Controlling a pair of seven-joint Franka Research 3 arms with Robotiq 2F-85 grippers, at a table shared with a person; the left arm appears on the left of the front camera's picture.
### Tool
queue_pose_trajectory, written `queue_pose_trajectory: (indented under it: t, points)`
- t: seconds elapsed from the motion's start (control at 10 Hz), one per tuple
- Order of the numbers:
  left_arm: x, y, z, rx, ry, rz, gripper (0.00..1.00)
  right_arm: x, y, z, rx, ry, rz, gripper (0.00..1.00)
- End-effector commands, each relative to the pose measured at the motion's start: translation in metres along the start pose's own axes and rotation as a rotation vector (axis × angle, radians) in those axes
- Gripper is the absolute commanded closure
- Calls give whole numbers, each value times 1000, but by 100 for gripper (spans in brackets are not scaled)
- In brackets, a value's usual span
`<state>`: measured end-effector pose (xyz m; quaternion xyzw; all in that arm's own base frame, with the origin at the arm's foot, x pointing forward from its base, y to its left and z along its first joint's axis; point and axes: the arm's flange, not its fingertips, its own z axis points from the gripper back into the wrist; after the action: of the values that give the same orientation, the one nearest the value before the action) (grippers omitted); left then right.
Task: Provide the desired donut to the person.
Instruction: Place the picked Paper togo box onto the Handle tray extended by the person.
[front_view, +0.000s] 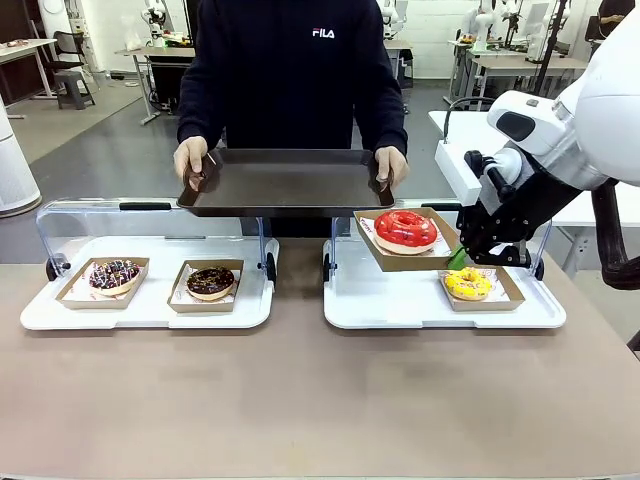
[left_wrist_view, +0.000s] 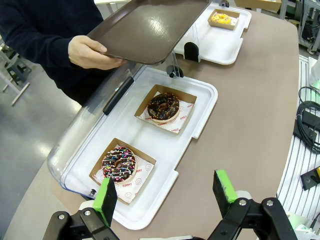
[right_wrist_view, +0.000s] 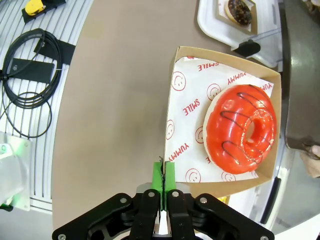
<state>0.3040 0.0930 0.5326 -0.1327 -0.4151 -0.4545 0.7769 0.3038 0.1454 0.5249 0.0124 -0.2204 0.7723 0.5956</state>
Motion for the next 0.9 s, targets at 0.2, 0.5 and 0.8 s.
queue_pose_trajectory:
  t: [0.2,0.5,0.8]
  points:
    - [0,0,-1,-4,-9,0,0,0,-1,0,-15,12,-6,100]
    - [0,0,-1,-4,-9,0,0,0,-1,0,-15,12,-6,100]
    - [0,0,-1,-4,-9,0,0,0,-1,0,-15,12,-6,100]
